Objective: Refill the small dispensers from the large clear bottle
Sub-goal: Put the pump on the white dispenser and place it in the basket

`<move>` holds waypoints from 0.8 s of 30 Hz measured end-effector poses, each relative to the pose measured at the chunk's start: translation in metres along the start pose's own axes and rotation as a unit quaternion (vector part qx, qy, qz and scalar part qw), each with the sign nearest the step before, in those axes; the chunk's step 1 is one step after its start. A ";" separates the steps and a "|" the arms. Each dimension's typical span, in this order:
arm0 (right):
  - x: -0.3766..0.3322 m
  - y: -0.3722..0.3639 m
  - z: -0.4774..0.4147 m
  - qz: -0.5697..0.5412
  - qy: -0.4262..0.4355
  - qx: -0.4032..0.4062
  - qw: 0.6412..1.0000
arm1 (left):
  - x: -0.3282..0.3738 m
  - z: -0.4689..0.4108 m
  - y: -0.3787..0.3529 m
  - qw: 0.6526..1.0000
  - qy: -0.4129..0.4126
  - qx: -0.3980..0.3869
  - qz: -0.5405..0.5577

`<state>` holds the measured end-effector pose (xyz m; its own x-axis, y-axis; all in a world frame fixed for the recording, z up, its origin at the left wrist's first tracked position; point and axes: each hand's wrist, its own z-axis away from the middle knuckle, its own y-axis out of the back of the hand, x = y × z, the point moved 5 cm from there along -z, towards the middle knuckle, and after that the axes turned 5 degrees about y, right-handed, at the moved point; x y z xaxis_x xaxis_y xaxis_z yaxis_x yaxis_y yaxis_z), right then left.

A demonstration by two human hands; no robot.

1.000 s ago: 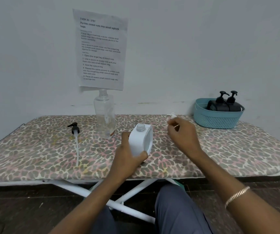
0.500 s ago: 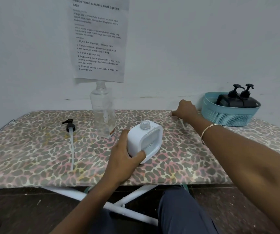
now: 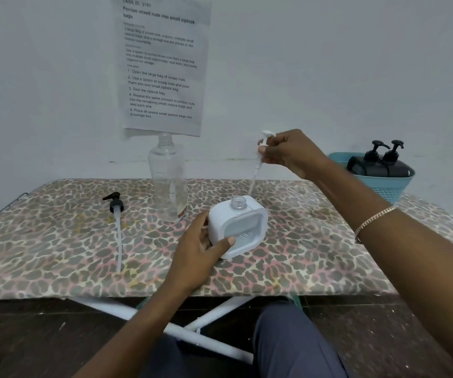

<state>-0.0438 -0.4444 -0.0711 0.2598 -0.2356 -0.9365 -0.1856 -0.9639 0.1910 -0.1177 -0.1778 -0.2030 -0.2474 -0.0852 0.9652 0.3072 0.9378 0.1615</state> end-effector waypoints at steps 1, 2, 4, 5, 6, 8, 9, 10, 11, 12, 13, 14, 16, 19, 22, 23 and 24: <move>-0.015 -0.005 0.009 -0.024 0.022 -0.012 0.999 | 0.001 0.000 0.000 1.000 -0.001 -0.001 0.002; -0.030 -0.010 0.018 -0.043 0.043 -0.025 0.998 | 0.002 0.000 0.000 1.000 -0.003 -0.003 0.003; -0.056 -0.016 0.034 -0.056 0.085 -0.046 0.994 | 0.005 0.001 0.000 1.000 -0.007 -0.011 0.005; -0.068 -0.017 0.042 -0.051 0.106 -0.050 0.992 | 0.006 0.001 0.000 1.000 -0.008 -0.015 0.005; -0.079 -0.019 0.049 -0.042 0.127 -0.052 0.990 | 0.007 0.002 0.000 1.000 -0.008 -0.017 0.004; -0.095 -0.021 0.059 -0.021 0.156 -0.057 0.986 | 0.009 0.003 0.000 1.000 -0.010 -0.018 0.001; -0.100 -0.021 0.062 -0.012 0.162 -0.060 0.985 | 0.010 0.003 0.000 1.000 -0.011 -0.017 -0.002; -0.103 -0.022 0.065 -0.002 0.165 -0.066 0.984 | 0.011 0.004 0.000 1.000 -0.011 -0.016 -0.004; -0.106 -0.023 0.067 0.012 0.167 -0.069 0.983 | 0.011 0.004 0.000 1.000 -0.010 -0.015 -0.005; -0.107 -0.024 0.068 0.027 0.168 -0.072 0.983 | 0.012 0.004 0.000 1.000 -0.007 -0.014 -0.005; -0.107 -0.025 0.070 0.044 0.167 -0.075 0.982 | 0.012 0.004 0.000 1.000 -0.005 -0.013 -0.005; -0.107 -0.026 0.071 0.058 0.166 -0.076 0.981 | 0.012 0.004 0.000 1.000 -0.004 -0.012 -0.006; -0.101 -0.027 0.072 0.087 0.162 -0.073 0.980 | 0.011 0.005 0.000 1.000 -0.002 -0.013 -0.005; -0.087 -0.033 0.074 0.129 0.152 -0.067 0.978 | 0.012 0.005 -0.001 1.000 -0.005 -0.012 -0.005; -0.068 -0.044 0.080 0.163 0.139 -0.074 0.974 | 0.012 0.004 -0.001 1.000 -0.010 -0.011 -0.008; -0.062 -0.047 0.082 0.178 0.133 -0.076 0.972 | 0.012 0.004 -0.001 1.000 -0.011 -0.011 -0.009; -0.054 -0.051 0.085 0.192 0.126 -0.078 0.970 | 0.012 0.004 -0.001 1.000 -0.013 -0.010 -0.010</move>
<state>-0.1290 -0.3720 -0.0548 0.4271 -0.5852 -0.6893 -0.1739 -0.8012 0.5725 -0.1248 -0.1788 -0.1926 -0.2778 -0.0943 0.9560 0.3210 0.9288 0.1849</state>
